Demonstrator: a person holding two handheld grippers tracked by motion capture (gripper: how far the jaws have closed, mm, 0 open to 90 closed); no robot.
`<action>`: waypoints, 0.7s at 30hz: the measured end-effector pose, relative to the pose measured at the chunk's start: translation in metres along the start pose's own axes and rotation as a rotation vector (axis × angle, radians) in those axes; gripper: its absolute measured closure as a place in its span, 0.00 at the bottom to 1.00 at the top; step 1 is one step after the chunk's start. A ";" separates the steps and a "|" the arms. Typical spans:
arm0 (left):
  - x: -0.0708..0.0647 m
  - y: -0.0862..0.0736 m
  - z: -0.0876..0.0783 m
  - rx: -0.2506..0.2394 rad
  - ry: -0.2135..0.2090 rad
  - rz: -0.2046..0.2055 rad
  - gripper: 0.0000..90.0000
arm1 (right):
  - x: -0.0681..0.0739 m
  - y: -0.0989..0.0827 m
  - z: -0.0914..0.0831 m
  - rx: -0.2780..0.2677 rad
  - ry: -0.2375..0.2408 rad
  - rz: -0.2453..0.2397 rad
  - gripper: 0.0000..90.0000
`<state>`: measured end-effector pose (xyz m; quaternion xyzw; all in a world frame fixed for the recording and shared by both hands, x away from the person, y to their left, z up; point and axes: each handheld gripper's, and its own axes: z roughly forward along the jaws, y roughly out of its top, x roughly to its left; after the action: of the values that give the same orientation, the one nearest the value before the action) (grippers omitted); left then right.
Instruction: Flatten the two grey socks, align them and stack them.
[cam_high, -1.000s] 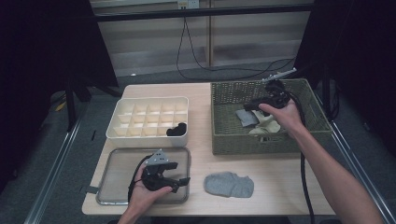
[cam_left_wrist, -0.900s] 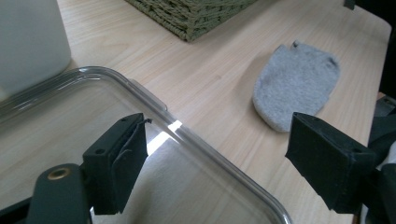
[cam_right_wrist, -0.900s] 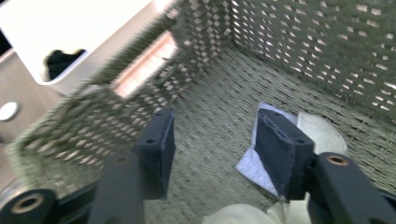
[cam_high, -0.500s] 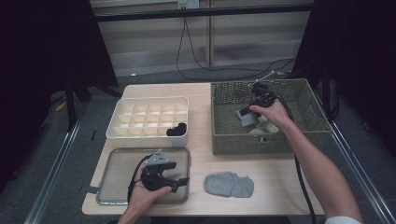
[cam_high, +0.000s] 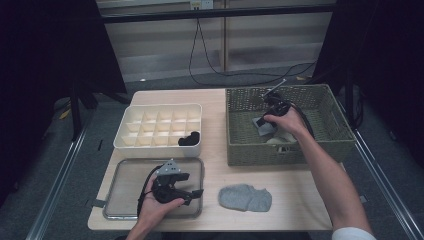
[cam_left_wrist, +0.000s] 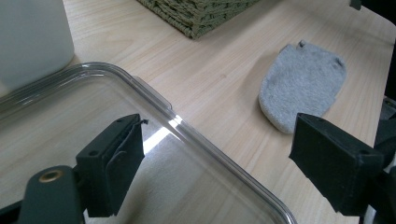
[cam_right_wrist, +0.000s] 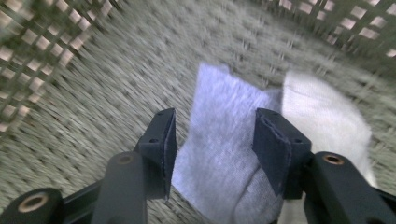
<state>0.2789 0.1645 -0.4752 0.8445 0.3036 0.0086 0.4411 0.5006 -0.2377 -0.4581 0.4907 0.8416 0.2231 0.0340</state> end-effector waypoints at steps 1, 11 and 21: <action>0.000 0.000 0.000 0.000 -0.001 0.001 0.19 | 0.000 0.000 0.000 0.003 -0.013 -0.008 0.56; 0.001 0.000 -0.001 0.013 -0.009 0.009 0.19 | -0.001 -0.002 0.007 0.051 -0.017 0.012 0.47; 0.002 0.000 -0.001 0.004 -0.029 0.007 0.20 | 0.003 -0.003 0.012 0.113 -0.040 -0.002 0.78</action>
<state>0.2804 0.1660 -0.4753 0.8463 0.2944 -0.0027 0.4439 0.4998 -0.2323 -0.4699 0.4952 0.8526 0.1651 0.0233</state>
